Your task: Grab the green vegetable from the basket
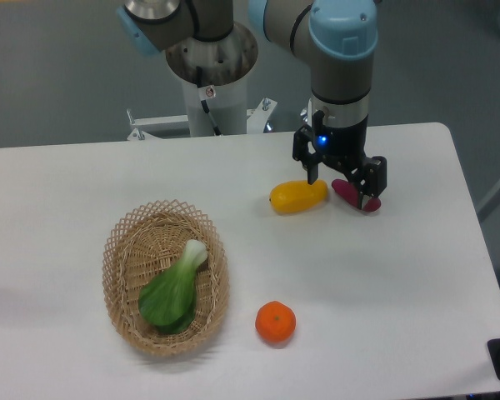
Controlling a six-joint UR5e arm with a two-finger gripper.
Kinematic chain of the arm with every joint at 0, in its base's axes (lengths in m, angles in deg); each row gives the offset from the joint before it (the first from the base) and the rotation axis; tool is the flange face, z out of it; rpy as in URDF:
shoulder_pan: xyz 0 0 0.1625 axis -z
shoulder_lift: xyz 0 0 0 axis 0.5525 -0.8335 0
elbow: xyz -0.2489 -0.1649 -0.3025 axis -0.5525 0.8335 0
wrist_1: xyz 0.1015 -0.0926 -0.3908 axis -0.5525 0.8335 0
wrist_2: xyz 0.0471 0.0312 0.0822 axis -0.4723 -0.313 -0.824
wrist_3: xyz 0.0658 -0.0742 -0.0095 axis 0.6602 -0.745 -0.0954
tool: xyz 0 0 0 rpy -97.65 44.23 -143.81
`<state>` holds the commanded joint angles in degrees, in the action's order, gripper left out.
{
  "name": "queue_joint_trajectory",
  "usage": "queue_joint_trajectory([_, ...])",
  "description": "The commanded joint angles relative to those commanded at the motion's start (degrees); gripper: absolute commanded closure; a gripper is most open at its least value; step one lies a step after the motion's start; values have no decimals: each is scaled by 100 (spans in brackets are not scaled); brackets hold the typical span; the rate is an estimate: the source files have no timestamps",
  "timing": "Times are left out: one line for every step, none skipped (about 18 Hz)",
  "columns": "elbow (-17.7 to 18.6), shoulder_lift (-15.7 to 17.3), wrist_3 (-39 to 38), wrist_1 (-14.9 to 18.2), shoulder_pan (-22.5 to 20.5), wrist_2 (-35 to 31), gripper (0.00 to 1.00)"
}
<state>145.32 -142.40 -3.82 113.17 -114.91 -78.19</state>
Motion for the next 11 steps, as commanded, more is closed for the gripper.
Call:
queue_joint_trajectory([9, 0, 26, -26, 0, -26, 0])
queue_joint_trajectory([9, 0, 44, -18, 0, -18, 0])
queue_joint_trajectory([-9, 0, 44, 0, 0, 17, 0])
queue_joint_trajectory([9, 9, 27, 0, 0, 9, 0])
queue_joint_trajectory([9, 26, 0, 0, 0, 9, 0])
queue_joint_trajectory([26, 70, 0, 0, 17, 17, 0])
queue_joint_trajectory([52, 88, 9, 0, 44, 26, 0])
queue_joint_trajectory([88, 79, 9, -9, 114, 35, 0])
queue_joint_trajectory([149, 70, -78, -26, 253, 52, 0])
queue_joint_trajectory([236, 88, -384, -96, 298, 61, 0])
queue_joint_trajectory([333, 79, -813, -288, 386, 70, 0])
